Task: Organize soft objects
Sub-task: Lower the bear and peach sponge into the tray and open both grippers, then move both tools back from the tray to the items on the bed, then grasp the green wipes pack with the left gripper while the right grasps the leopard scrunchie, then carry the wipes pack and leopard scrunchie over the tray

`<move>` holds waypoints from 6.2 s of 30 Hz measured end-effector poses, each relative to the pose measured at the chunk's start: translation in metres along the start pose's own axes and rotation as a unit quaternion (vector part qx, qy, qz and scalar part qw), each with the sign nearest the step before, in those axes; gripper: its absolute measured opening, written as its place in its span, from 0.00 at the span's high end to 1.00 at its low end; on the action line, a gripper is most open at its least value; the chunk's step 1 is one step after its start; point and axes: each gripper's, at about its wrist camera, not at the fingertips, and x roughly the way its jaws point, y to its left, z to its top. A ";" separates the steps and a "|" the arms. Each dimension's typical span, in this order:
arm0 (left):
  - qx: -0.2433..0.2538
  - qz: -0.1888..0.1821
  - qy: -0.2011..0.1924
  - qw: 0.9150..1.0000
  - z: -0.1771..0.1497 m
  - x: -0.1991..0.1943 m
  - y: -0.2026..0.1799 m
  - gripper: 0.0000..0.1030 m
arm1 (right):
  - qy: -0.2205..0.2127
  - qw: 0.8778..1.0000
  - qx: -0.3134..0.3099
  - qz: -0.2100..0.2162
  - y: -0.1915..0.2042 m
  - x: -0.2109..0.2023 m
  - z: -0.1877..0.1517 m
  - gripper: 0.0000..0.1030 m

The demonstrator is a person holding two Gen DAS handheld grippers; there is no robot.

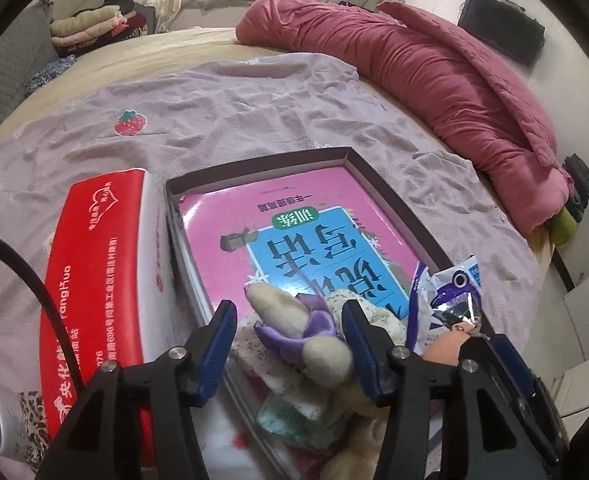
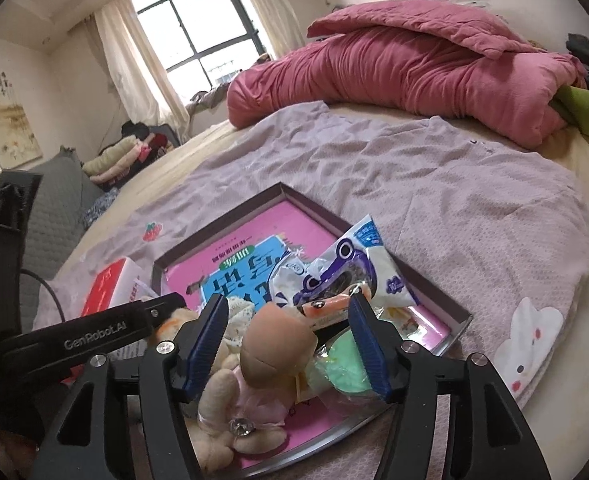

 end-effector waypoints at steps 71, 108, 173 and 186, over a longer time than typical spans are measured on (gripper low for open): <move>-0.138 0.042 -0.078 0.986 -0.125 -0.197 0.176 0.34 | -0.038 0.990 -0.095 0.099 0.091 -0.079 -0.022 0.27; -0.121 -0.027 0.015 0.992 -0.165 -0.098 0.178 0.34 | 0.193 0.960 -0.093 0.182 0.188 0.032 -0.096 0.84; -0.069 -0.034 -0.082 0.994 -0.135 -0.141 0.101 0.65 | 0.023 0.981 -0.100 0.162 0.105 -0.057 -0.025 0.88; -0.020 -0.054 -0.093 0.994 -0.086 -0.127 0.038 0.65 | -0.034 0.991 -0.021 0.126 0.040 -0.051 0.022 0.88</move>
